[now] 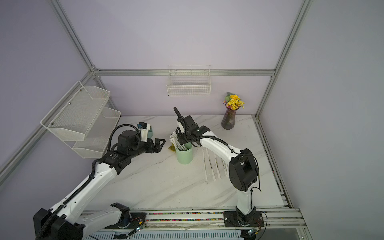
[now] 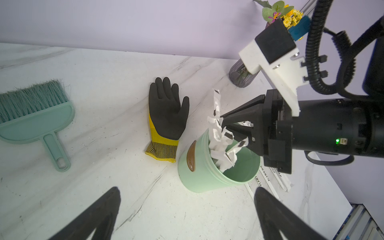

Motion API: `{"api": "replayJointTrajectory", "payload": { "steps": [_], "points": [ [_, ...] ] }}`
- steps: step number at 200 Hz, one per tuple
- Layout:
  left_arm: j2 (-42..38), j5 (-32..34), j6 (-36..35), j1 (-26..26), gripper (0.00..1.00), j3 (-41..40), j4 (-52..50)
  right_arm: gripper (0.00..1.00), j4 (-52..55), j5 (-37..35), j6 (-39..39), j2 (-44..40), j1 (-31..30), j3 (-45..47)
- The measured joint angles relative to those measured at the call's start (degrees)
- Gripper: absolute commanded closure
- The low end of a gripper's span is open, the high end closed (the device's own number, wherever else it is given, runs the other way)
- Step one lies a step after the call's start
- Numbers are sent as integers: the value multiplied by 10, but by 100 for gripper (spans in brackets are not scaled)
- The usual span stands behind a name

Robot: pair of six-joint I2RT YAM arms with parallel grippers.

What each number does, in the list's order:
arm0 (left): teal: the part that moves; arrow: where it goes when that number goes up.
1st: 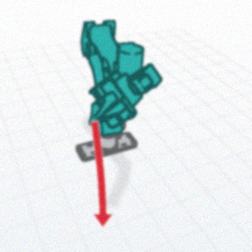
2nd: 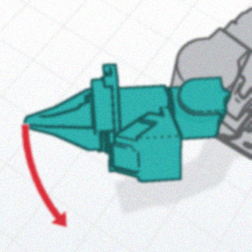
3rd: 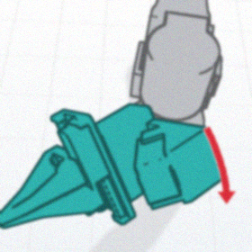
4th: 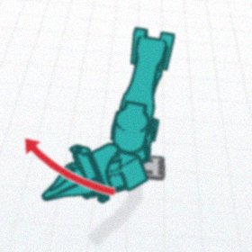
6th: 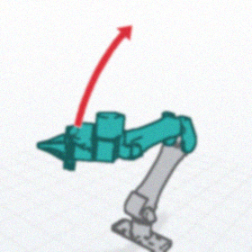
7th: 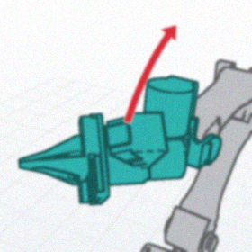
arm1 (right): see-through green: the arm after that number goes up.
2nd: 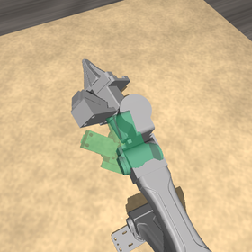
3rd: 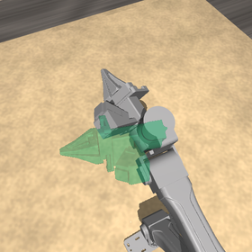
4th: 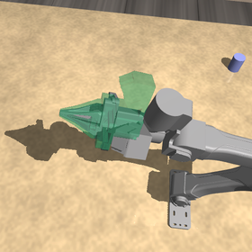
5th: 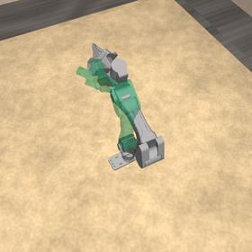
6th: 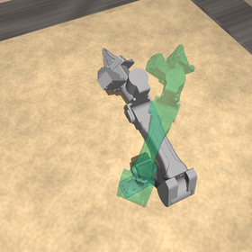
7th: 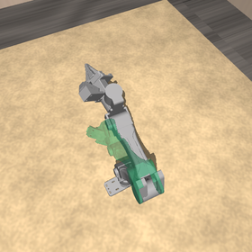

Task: Take the straws out of the storage container
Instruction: Pick up the straw from the container.

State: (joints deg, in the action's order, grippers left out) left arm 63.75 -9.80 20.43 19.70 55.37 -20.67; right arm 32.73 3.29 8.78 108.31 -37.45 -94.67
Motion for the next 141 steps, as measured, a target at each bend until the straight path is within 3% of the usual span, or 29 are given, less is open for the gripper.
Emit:
{"api": "replayJointTrajectory", "payload": {
  "steps": [141],
  "points": [
    [-10, 0, 0, 0, 0, 0, -2, 91, 4, -40, 6, -80, 0, 6]
  ]
}}
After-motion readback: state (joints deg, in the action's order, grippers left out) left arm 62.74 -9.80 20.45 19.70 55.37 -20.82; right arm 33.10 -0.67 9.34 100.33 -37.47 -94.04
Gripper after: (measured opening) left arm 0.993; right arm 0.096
